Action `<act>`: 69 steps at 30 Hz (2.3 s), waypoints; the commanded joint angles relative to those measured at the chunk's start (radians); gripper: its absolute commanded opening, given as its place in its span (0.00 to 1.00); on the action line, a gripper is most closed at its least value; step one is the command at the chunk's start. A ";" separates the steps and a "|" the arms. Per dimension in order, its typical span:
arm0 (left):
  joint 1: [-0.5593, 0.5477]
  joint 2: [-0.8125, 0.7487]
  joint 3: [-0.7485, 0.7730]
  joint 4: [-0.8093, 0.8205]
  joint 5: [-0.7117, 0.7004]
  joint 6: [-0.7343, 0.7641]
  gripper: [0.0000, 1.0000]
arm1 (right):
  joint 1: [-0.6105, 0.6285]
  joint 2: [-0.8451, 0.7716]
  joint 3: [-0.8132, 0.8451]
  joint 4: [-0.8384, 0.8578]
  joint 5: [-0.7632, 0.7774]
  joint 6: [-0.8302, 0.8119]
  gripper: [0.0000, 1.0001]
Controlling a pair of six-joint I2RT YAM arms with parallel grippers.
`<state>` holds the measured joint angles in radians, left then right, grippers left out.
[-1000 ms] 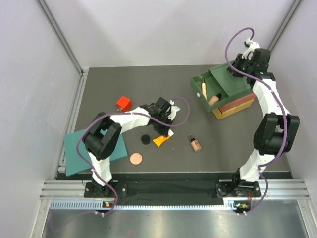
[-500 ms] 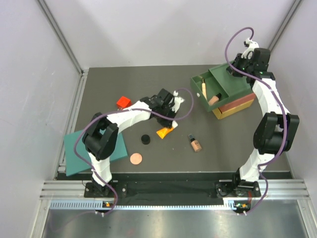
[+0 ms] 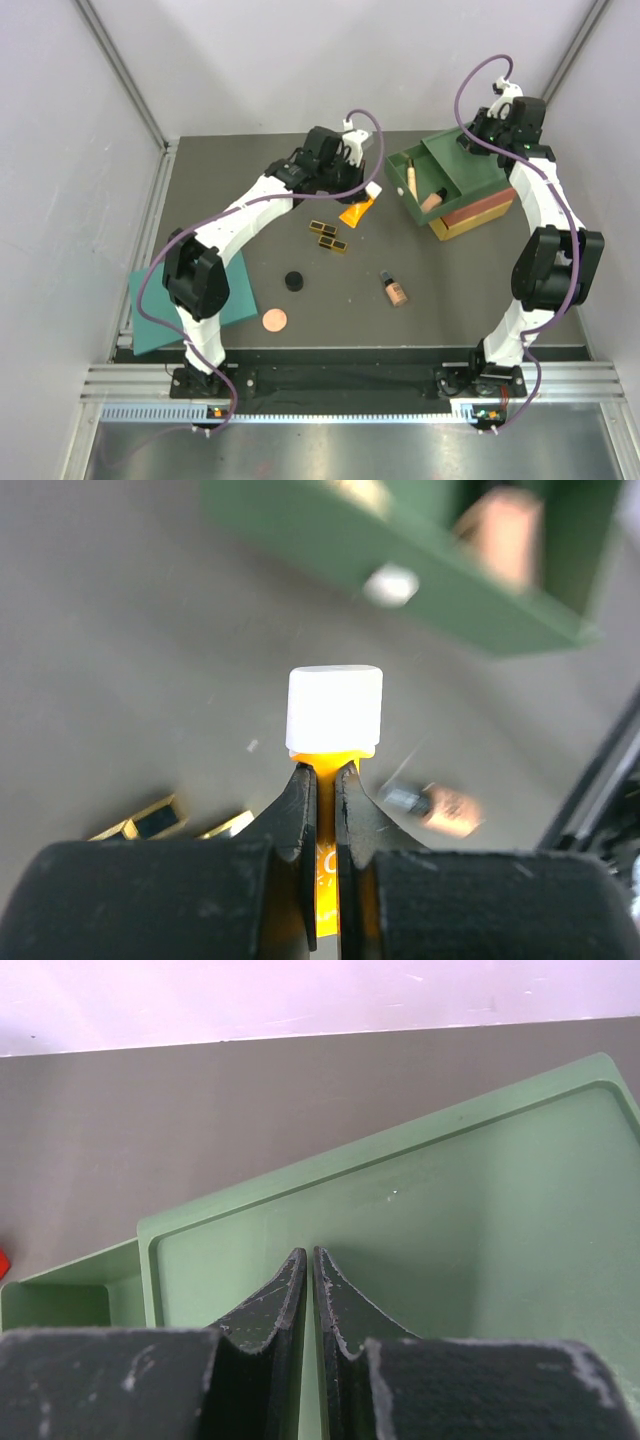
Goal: Organize the makeup
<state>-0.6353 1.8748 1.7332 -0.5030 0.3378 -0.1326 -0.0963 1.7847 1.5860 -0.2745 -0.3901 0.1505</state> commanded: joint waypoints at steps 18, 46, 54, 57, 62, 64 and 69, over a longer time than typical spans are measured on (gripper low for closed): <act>-0.035 0.171 0.183 0.751 0.184 -0.611 0.00 | 0.004 0.107 -0.087 -0.296 0.030 -0.016 0.08; -0.073 0.068 0.103 0.649 0.188 -0.262 0.63 | 0.003 0.120 -0.069 -0.308 0.036 -0.020 0.09; -0.081 -0.117 -0.182 0.421 0.237 -0.035 0.65 | 0.003 0.114 -0.081 -0.304 0.036 -0.019 0.09; -0.090 -0.166 -0.262 0.362 0.240 -0.019 0.69 | 0.004 0.113 -0.087 -0.302 0.036 -0.017 0.09; -0.115 -0.151 -0.299 0.250 0.273 -0.029 0.72 | 0.004 0.114 -0.090 -0.299 0.033 -0.017 0.09; -0.136 -0.129 -0.302 0.228 0.265 -0.004 0.72 | 0.004 0.113 -0.095 -0.301 0.034 -0.017 0.09; -0.196 -0.080 -0.308 0.193 0.241 0.096 0.72 | 0.004 0.110 -0.104 -0.298 0.033 -0.017 0.09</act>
<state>-0.7864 1.7630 1.4342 -0.2710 0.5785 -0.1352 -0.0963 1.7920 1.5887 -0.2676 -0.4023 0.1535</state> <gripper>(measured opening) 0.714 0.088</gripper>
